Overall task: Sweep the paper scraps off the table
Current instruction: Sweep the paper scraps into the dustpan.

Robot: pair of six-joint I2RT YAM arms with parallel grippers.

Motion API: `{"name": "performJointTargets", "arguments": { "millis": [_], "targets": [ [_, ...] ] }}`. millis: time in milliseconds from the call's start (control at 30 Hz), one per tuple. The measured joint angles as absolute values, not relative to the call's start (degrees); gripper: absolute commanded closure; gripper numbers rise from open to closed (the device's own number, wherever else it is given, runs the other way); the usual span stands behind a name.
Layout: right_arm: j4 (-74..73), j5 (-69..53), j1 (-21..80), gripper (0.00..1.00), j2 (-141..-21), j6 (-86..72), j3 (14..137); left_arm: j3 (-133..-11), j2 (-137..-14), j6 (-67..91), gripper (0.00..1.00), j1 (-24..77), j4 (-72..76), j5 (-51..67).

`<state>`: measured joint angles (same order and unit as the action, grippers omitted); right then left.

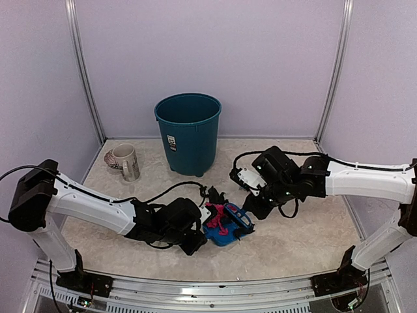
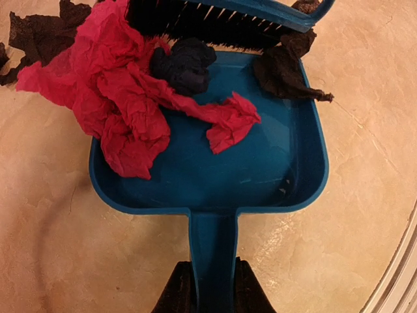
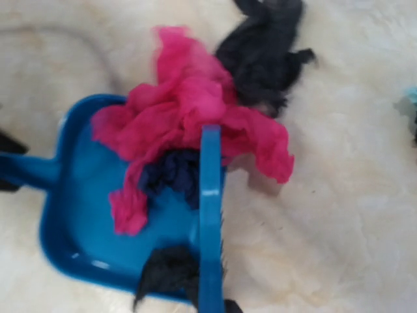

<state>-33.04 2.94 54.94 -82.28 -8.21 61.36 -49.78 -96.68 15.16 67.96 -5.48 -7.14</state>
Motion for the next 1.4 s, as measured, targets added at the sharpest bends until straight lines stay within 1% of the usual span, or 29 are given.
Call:
{"name": "performJointTargets", "arguments": {
  "millis": [200, 467, 600, 800, 1200, 1400],
  "targets": [
    [-35.03, 4.95, 55.13, 1.0, -78.78, -8.88, 62.72, -49.36, -96.71, 15.88, 1.0, 67.96, -4.6, -7.97],
    [-35.18, 16.53, 55.29, 1.0, -79.09, -8.56, 67.53, -45.08, -95.31, 18.52, 1.0, 67.92, -1.89, -9.58],
    [-32.49, 20.8, 55.27, 1.0, -84.33, -5.69, 69.8, -43.77, -93.82, 20.73, 1.0, 67.57, -1.96, -10.44],
    [-27.38, 23.44, 54.59, 1.0, -93.54, 2.11, 71.77, -43.09, -91.81, 22.87, 1.0, 66.15, -2.98, -11.4],
    [-15.68, 24.97, 53.43, 1.0, -105.21, 19.57, 78.3, -42.13, -90.39, 23.77, 1.0, 64.62, -4.29, -11.57],
    [-9.98, 22.87, 53.32, 1.0, -109.43, 27.57, 79.24, -42.11, -90.39, 23.77, 1.0, 64.47, -4.29, -11.29]
  ]
}}
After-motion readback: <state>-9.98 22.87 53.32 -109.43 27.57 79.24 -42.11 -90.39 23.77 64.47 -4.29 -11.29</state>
